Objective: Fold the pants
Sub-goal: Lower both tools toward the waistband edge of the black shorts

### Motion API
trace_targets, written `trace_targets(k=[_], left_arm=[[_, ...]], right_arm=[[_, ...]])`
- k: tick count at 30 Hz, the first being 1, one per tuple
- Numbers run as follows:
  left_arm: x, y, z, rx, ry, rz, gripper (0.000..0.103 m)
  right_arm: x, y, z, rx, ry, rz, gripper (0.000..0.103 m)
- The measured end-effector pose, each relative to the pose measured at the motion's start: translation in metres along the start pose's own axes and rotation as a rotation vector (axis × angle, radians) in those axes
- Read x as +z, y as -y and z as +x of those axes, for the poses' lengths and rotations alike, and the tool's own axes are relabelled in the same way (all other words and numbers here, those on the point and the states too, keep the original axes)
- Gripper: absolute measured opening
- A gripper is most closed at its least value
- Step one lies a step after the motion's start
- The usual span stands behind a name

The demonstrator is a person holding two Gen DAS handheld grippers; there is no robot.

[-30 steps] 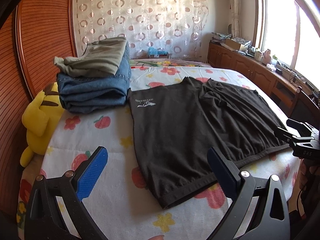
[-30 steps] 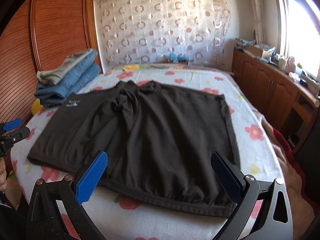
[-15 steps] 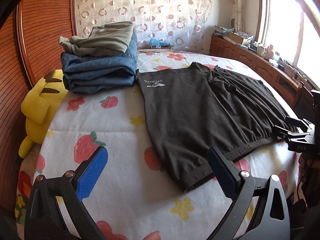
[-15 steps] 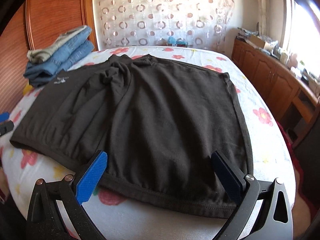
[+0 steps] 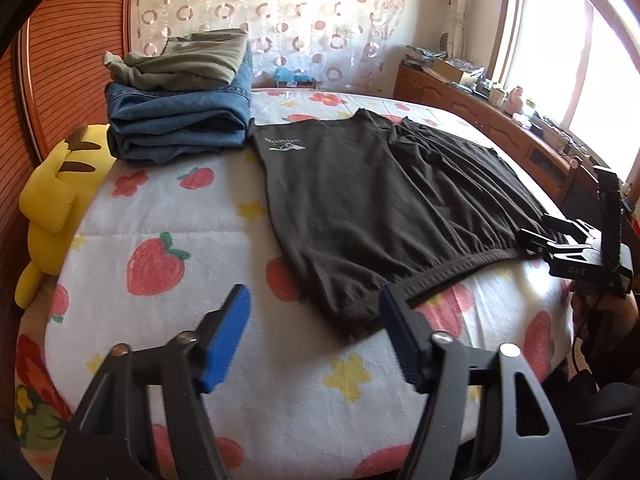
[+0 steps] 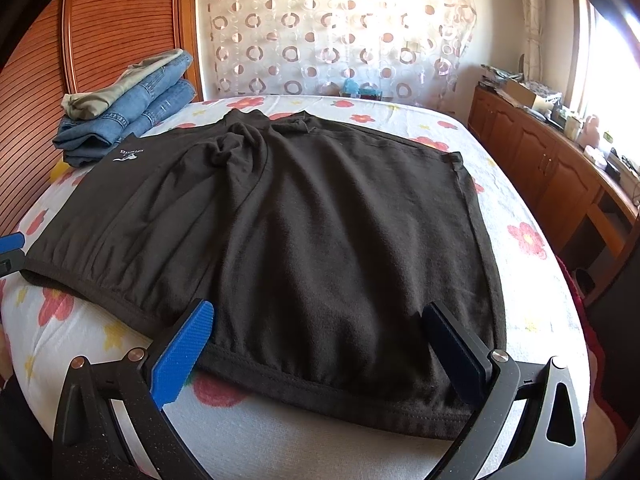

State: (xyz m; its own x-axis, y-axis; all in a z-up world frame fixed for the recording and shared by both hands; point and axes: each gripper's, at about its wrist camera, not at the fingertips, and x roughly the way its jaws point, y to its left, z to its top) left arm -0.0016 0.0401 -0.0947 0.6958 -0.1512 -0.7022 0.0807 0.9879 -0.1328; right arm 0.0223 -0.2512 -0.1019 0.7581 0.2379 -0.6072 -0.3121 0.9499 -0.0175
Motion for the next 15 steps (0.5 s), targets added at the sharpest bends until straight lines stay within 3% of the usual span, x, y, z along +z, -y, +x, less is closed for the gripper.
trace_targets(k=[5,8,13,15], left_arm=[[-0.003,-0.001,0.004,-0.038,-0.021,-0.011,0.045],[-0.005,-0.002,0.005,-0.047,-0.029,-0.014,0.039],[-0.007,0.0,0.006,-0.045,-0.033,-0.007,0.037],[-0.006,0.0,0.007,-0.05,-0.036,0.0,0.03]], right_arm=[[0.0,0.001,0.013,0.006,0.01,-0.006,0.103],[0.004,0.001,0.022,0.012,0.008,-0.011,0.103],[0.016,0.005,0.033,0.013,0.006,-0.015,0.103],[0.02,0.004,0.037,0.013,0.005,-0.016,0.103]])
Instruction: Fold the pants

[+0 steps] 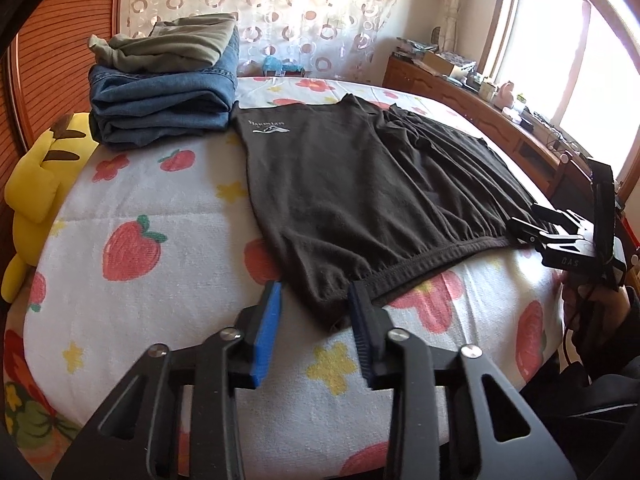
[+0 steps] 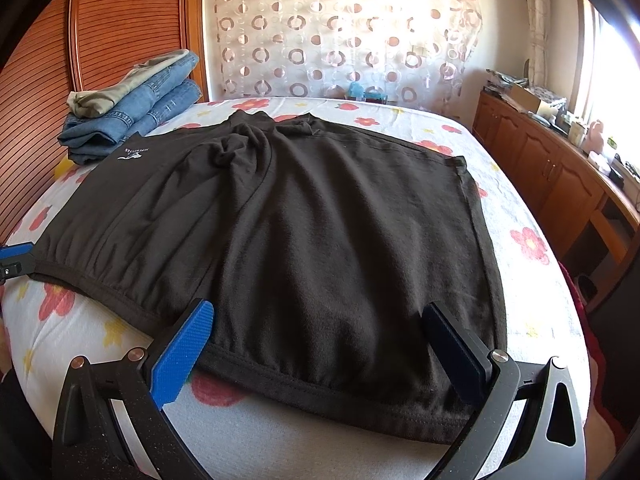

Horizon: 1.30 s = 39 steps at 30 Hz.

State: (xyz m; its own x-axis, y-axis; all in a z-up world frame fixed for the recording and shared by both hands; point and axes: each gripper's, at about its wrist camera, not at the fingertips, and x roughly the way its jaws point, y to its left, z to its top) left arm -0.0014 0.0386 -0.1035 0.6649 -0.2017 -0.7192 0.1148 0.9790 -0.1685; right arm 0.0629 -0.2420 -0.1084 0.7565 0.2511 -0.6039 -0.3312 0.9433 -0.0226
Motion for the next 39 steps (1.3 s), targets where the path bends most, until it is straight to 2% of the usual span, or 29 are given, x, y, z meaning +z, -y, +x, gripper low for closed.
trace_targets(k=[1,2,7,12,15,26,31,39], left_arm=[[0.001,0.001,0.0,-0.015,-0.004,0.004,0.016],[0.001,0.001,-0.001,-0.049,-0.005,-0.004,0.013],[0.015,0.003,-0.015,-0.064,0.047,0.0,0.008],[0.028,0.012,-0.02,-0.076,0.073,0.03,0.007],[0.037,0.019,-0.021,-0.098,0.085,0.037,0.007],[0.085,0.057,-0.016,-0.158,0.132,0.132,0.006],[0.103,0.077,-0.007,-0.185,0.14,0.182,0.006],[0.126,0.114,0.007,-0.24,0.139,0.248,0.006]], right_arm=[[0.001,0.0,0.001,0.001,-0.001,-0.001,0.103],[0.003,-0.001,0.002,0.002,0.0,-0.003,0.103],[0.009,-0.006,0.009,0.008,0.009,-0.013,0.103],[0.011,-0.005,0.01,0.02,-0.002,-0.018,0.103],[0.012,-0.002,0.009,0.035,-0.012,-0.016,0.098],[0.011,0.021,-0.002,0.045,-0.015,0.036,0.056],[0.009,0.028,-0.01,0.04,-0.005,0.045,0.052],[0.006,0.04,-0.024,0.036,0.022,0.063,0.052]])
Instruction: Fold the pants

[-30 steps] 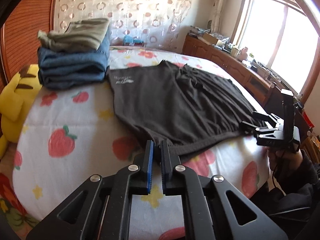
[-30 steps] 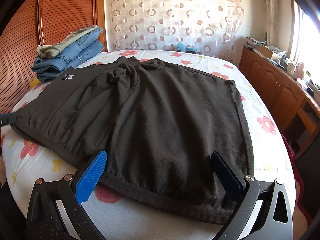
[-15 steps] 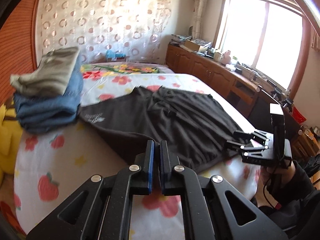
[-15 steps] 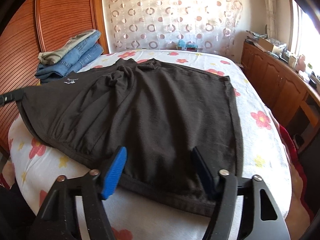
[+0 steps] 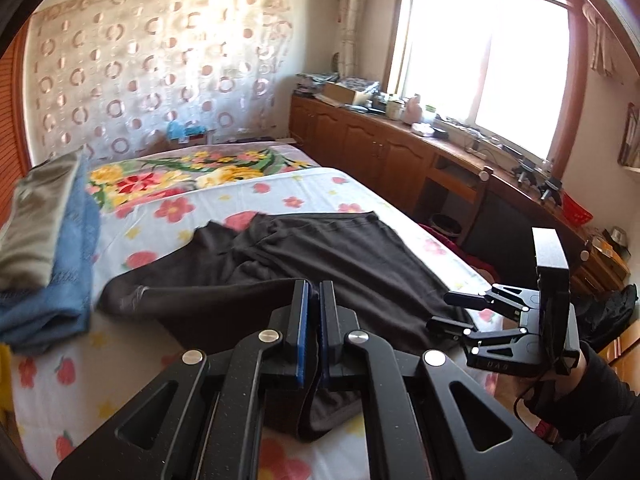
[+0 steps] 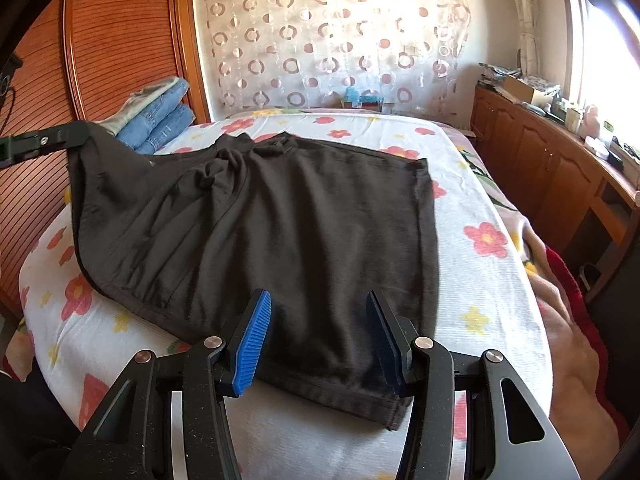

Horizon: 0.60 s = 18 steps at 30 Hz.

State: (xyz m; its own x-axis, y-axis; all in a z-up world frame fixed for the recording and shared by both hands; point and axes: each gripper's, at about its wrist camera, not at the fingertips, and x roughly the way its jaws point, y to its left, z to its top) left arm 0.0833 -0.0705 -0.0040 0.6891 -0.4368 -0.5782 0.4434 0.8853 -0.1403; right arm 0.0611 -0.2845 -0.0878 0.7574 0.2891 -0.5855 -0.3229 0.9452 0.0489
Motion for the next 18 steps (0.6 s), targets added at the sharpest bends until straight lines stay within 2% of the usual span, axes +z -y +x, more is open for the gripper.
trace_targets(k=[9,15,16,18], left_arm=[[-0.003,0.021,0.039,-0.049,-0.064,0.02,0.006],[-0.011,0.025,0.05,-0.012,-0.106,0.029,0.007],[-0.011,0.025,0.049,-0.004,-0.107,0.026,0.01],[-0.013,0.023,0.044,0.027,-0.1,0.023,0.027]], right_arm=[[-0.009,0.01,-0.004,0.005,0.013,0.015,0.052],[-0.009,0.014,0.0,0.007,0.007,0.026,0.052],[-0.009,0.015,0.0,0.007,0.006,0.027,0.052],[-0.009,0.015,0.0,0.005,0.004,0.028,0.052]])
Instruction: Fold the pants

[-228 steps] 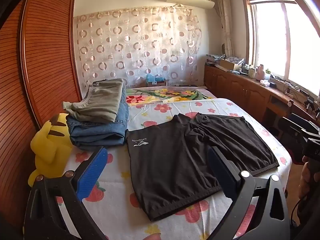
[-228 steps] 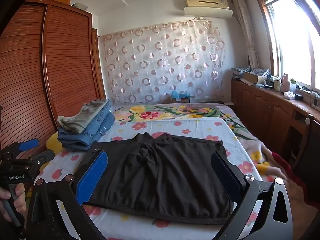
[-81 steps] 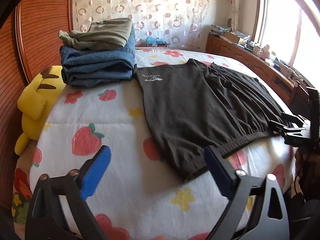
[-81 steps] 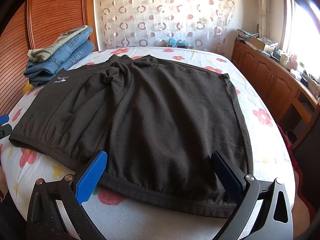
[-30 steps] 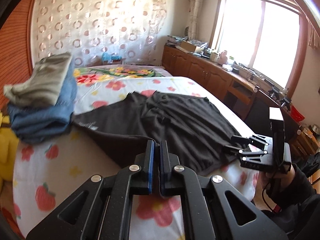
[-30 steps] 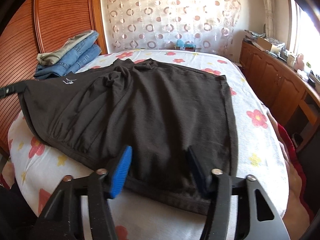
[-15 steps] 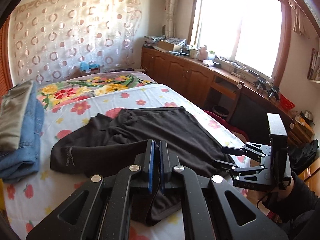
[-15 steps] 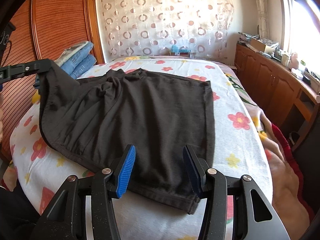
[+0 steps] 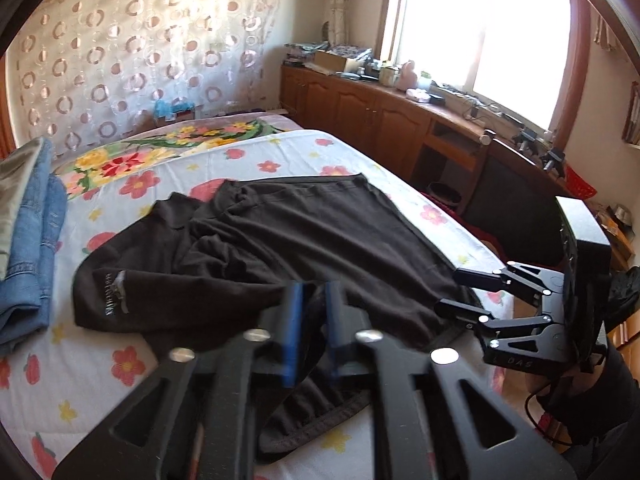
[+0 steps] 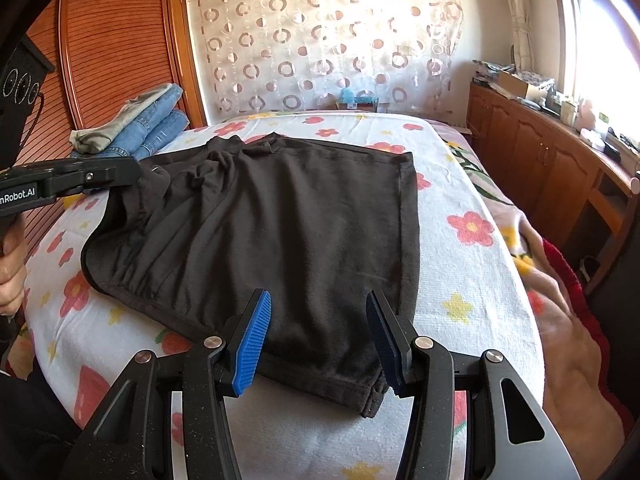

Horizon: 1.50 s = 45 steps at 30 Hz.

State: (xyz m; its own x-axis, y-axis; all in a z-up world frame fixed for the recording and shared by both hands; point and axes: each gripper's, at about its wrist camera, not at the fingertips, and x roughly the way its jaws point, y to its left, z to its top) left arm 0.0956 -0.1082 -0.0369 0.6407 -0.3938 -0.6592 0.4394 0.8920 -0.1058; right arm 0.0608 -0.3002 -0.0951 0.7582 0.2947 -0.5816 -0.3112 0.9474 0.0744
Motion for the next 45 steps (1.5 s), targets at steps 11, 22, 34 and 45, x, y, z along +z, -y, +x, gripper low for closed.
trace_targets(k=[11,22,34,45], left_arm=[[-0.022,-0.04,-0.027,0.048,0.044,-0.079,0.077],[-0.062,-0.068,0.0,0.119,-0.087,-0.13,0.077],[-0.078,-0.071,-0.001,0.125,-0.083,-0.136,0.077],[-0.08,-0.071,-0.002,0.126,-0.063,-0.135,0.077]], right_arm=[[0.009,-0.009,0.001,0.033,0.026,0.011,0.051],[0.034,-0.038,0.006,0.116,0.049,-0.074,0.041],[0.054,-0.054,0.057,0.224,-0.048,-0.076,0.031],[0.062,-0.068,0.085,0.245,-0.115,-0.12,0.017]])
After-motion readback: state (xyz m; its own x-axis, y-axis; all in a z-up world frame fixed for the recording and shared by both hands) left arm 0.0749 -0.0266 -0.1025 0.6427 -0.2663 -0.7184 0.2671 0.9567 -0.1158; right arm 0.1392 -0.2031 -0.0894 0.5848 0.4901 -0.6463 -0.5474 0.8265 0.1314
